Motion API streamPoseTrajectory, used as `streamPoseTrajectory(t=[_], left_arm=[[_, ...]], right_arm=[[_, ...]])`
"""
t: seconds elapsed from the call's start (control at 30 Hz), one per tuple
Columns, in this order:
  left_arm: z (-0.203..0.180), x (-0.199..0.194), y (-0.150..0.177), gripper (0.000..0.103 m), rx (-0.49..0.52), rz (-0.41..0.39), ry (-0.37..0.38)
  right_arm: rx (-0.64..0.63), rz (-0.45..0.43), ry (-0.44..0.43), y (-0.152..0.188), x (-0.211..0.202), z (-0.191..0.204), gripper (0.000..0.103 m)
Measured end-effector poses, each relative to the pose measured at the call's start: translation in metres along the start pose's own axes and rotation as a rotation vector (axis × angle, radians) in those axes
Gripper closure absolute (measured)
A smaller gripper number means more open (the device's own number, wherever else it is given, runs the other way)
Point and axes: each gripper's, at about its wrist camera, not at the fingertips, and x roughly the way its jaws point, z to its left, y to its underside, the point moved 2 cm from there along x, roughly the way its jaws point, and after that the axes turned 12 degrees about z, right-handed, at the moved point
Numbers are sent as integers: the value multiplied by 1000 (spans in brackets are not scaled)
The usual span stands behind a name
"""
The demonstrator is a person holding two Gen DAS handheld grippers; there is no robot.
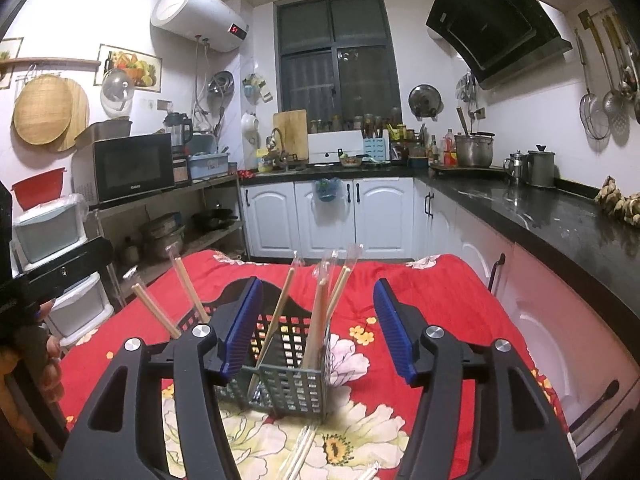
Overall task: Organize utensils
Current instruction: 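Move both open tools back down toward the chopsticks on the cloth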
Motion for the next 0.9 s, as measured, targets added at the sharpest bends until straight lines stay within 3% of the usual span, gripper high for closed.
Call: streamPoseTrajectory(t=[0.9], left_arm=[[25,4,57,10,-71,164,-35]], right_arm=[[-31,124,-37,43,0,16,47]])
